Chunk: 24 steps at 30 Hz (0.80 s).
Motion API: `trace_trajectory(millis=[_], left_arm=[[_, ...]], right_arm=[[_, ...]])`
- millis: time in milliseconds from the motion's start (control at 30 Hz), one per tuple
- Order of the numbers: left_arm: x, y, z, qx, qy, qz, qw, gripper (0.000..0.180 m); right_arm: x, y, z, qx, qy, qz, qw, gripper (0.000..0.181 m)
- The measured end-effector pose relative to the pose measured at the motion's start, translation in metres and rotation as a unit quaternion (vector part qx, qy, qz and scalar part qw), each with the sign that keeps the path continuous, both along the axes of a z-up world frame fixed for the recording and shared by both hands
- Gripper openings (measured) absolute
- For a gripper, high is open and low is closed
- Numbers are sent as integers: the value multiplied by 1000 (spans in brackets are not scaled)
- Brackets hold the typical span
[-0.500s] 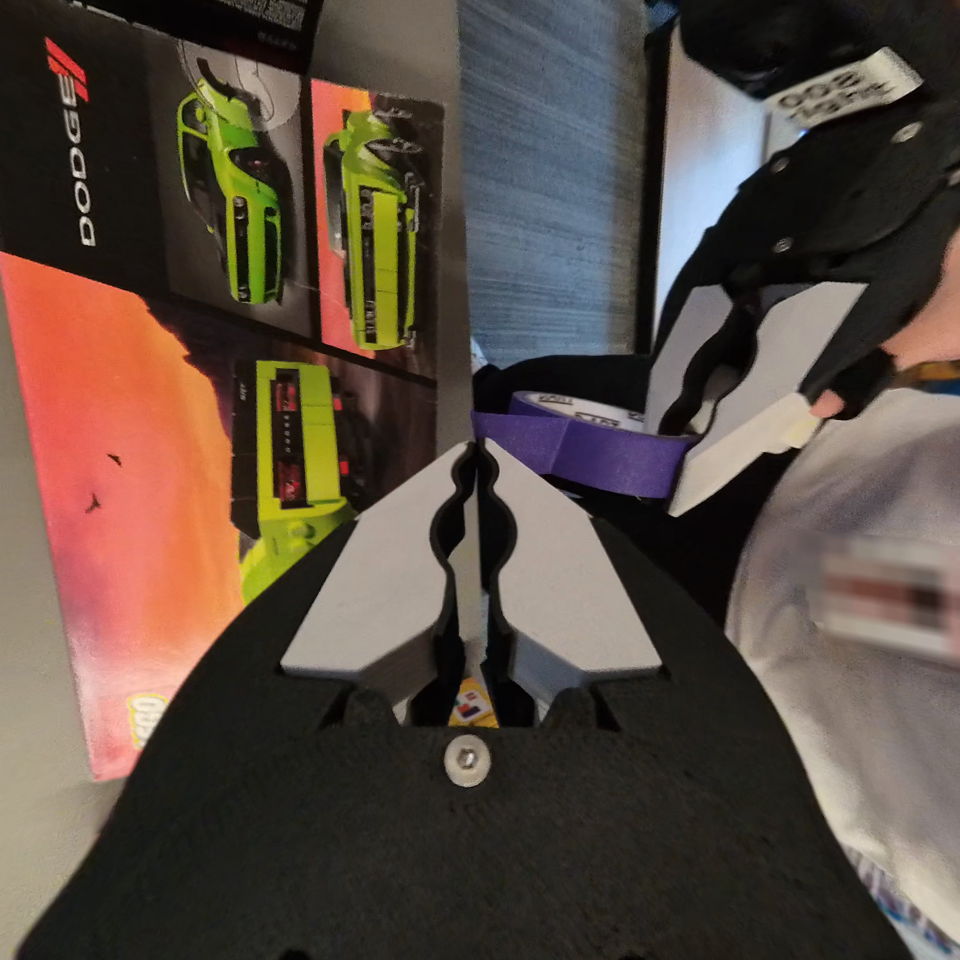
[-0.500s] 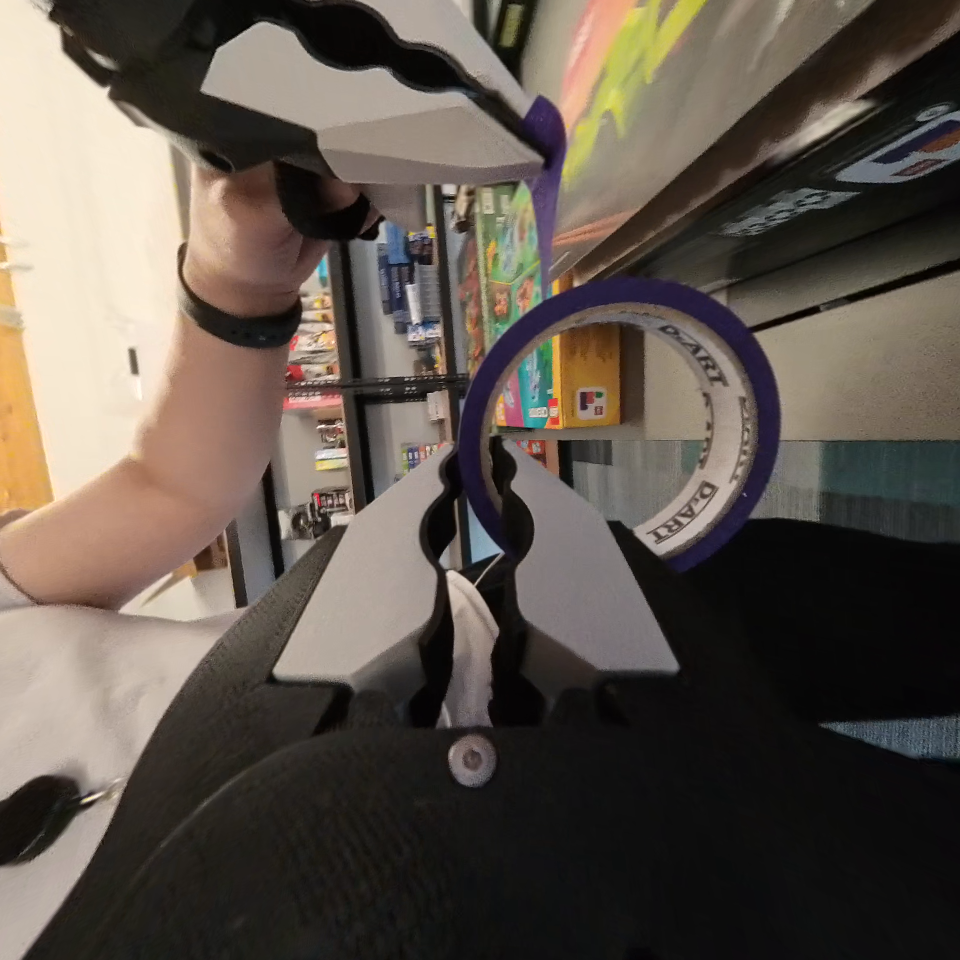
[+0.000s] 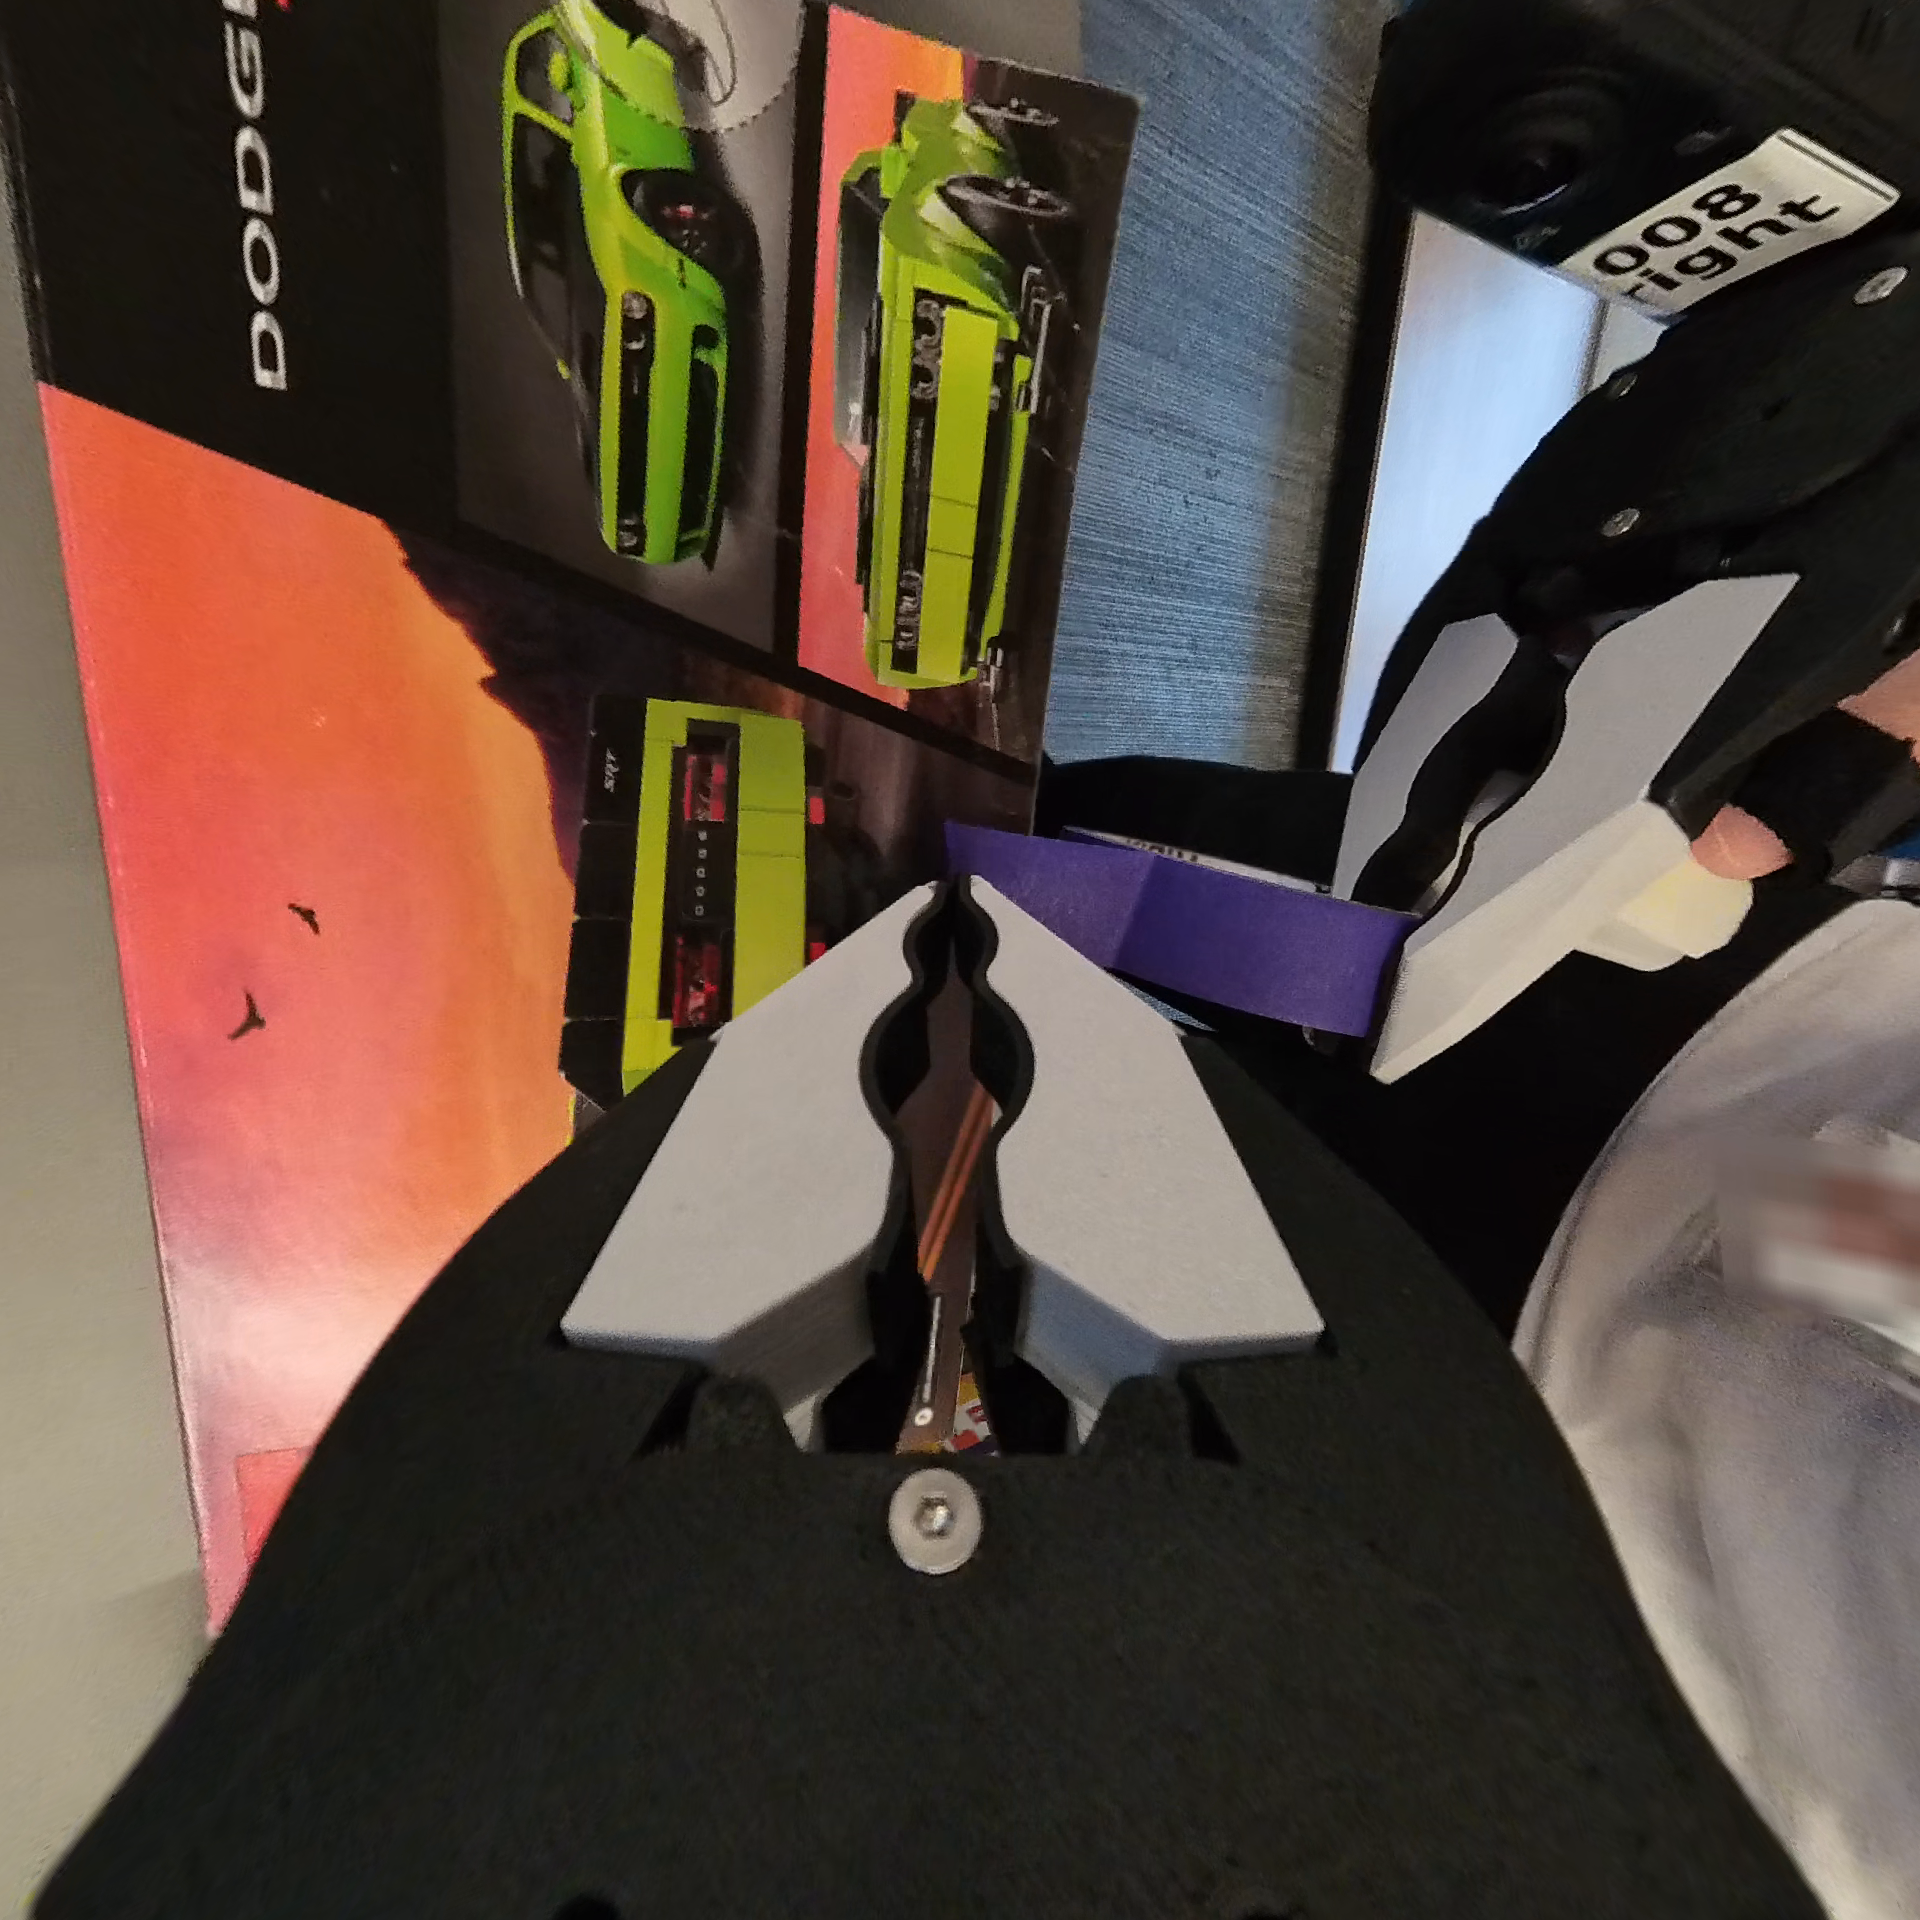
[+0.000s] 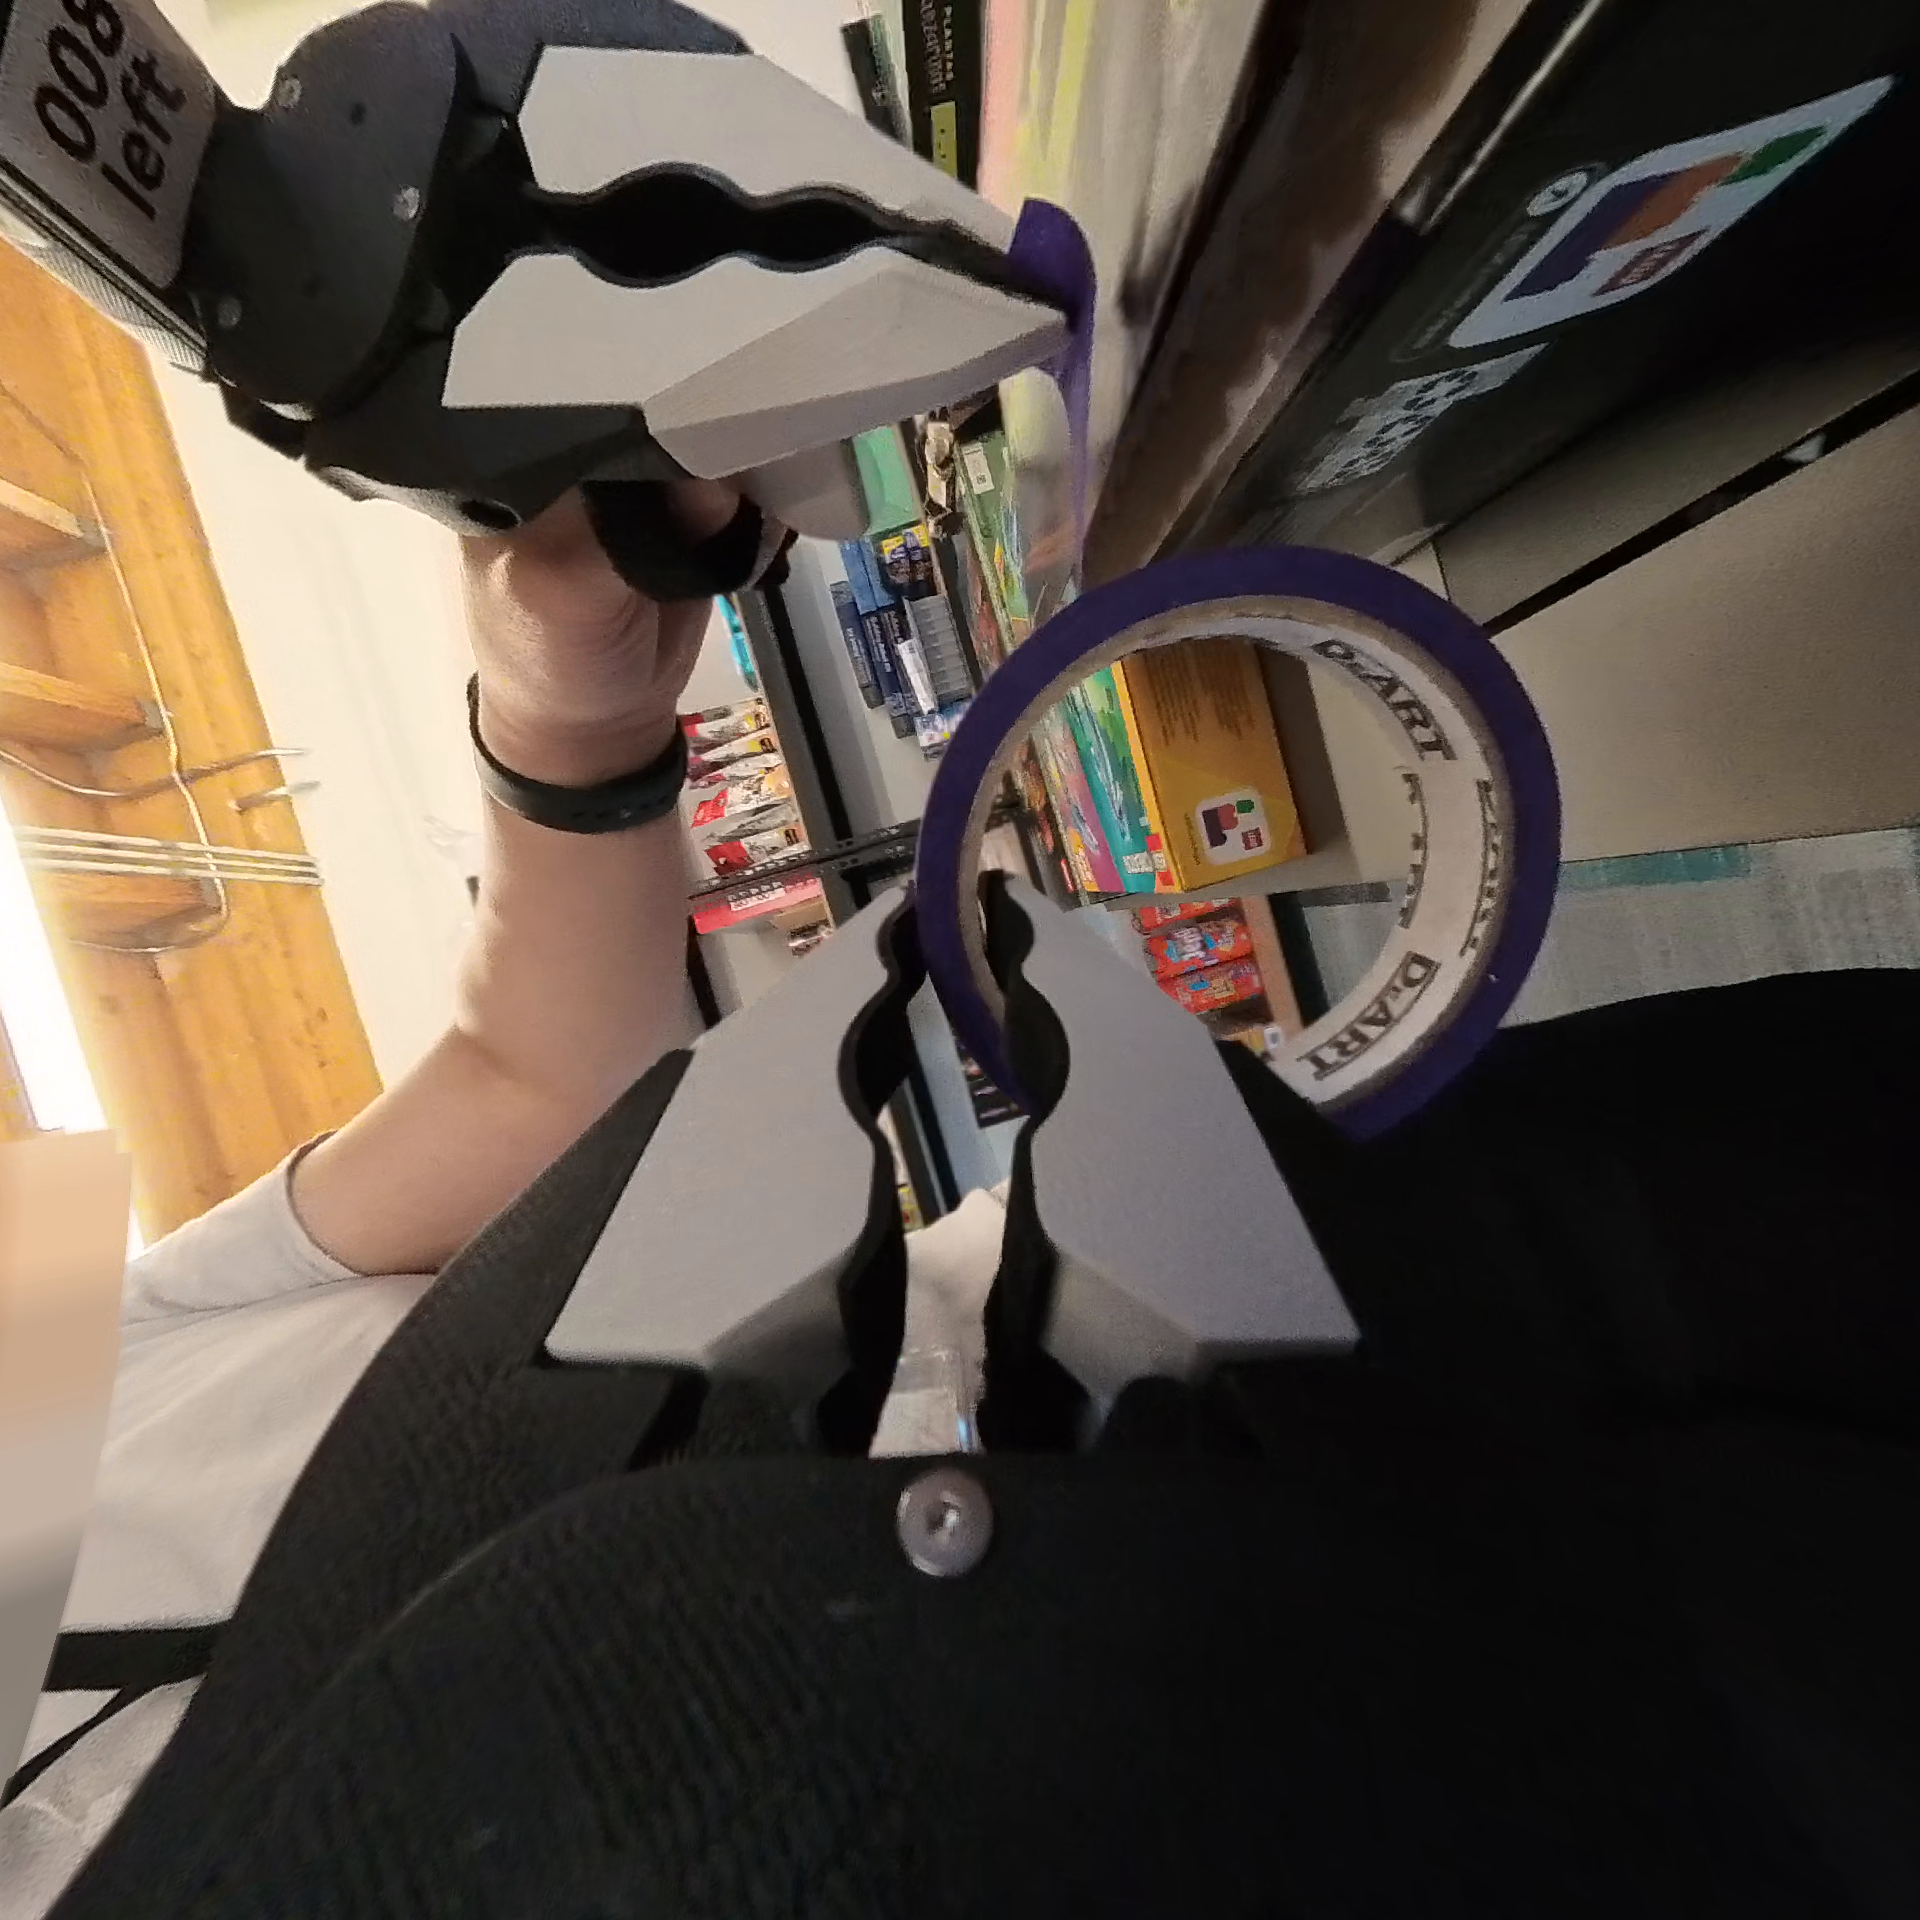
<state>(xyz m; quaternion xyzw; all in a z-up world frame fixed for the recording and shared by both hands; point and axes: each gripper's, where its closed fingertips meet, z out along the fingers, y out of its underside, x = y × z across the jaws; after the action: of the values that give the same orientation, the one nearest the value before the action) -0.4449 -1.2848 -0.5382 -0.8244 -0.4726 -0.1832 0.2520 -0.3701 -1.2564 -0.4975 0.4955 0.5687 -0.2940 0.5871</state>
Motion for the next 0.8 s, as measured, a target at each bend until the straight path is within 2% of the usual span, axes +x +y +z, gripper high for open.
trace_trajectory(millis=[433,800], left_arm=[[-5,-8,-7,-21,-2,33,999,0],[-3,-7,-21,-113,61,29,991,0]], right_arm=[[-6,-4,-7,5,0,10,1000,10],[-4,-6,-23,19,-19,18,999,9]])
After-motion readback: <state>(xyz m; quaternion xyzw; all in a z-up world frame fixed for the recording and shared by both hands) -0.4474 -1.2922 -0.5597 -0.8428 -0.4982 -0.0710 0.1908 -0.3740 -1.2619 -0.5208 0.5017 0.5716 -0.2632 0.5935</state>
